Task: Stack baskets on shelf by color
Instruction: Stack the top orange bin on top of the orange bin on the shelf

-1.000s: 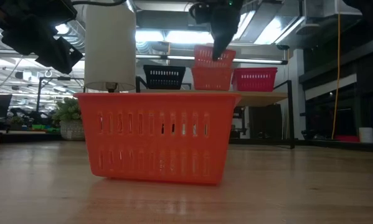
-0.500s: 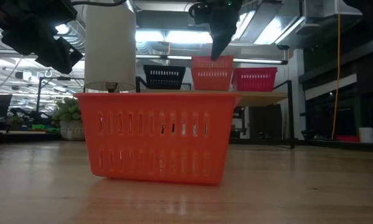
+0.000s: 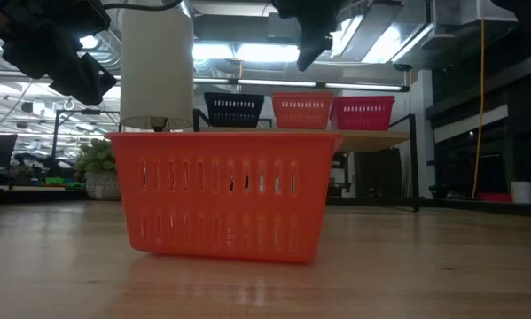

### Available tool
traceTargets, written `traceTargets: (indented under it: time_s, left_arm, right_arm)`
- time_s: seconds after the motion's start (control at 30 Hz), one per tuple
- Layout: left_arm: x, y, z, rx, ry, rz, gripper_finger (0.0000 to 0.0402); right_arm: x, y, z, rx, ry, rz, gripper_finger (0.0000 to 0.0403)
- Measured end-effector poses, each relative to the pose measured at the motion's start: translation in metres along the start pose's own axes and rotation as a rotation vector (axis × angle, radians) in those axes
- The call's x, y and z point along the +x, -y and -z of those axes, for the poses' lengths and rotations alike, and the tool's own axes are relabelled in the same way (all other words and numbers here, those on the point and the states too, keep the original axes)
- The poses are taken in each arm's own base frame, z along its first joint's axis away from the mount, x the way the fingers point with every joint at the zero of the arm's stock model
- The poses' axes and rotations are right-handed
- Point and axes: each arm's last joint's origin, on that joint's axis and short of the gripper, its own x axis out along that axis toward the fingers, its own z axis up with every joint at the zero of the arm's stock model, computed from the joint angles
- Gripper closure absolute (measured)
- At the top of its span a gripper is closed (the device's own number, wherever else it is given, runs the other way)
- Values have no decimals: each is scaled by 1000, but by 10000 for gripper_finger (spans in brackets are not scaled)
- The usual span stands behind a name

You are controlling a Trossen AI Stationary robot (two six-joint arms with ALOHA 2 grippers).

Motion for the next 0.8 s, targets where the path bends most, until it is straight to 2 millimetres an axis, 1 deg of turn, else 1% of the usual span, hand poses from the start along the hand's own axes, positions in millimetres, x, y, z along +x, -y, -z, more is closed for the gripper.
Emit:
traceTargets:
  time_s: [0.07, 0.13, 0.2, 0.27, 0.37, 0.43, 0.53, 0.67, 0.8]
  left_arm:
    - [0, 0, 0, -10, 0, 0, 327]
    - [0, 0, 0, -10, 0, 0, 327]
    - [0, 0, 0, -10, 0, 0, 327]
    - [0, 0, 0, -10, 0, 0, 327]
    - [0, 0, 0, -10, 0, 0, 327]
    - [0, 0, 0, -10, 0, 0, 327]
    - [0, 0, 0, -10, 0, 0, 327]
    - [0, 0, 0, -9, 0, 0, 327]
    - [0, 0, 0, -9, 0, 0, 327]
  right_arm:
    - [1, -9, 5, -9, -50, -71, 288]
    - [8, -19, 8, -29, -84, -120, 288]
    - [18, -26, 10, -51, -123, -130, 288]
    - [29, -29, 13, -65, -145, -108, 288]
    - [47, -27, 16, -84, -174, -38, 290]
    - [54, -24, 17, -92, -178, 14, 294]
    - [57, -21, 17, -97, -171, 74, 300]
    - [57, -20, 14, -135, -142, 92, 302]
    - [57, -16, 13, -174, -139, 136, 302]
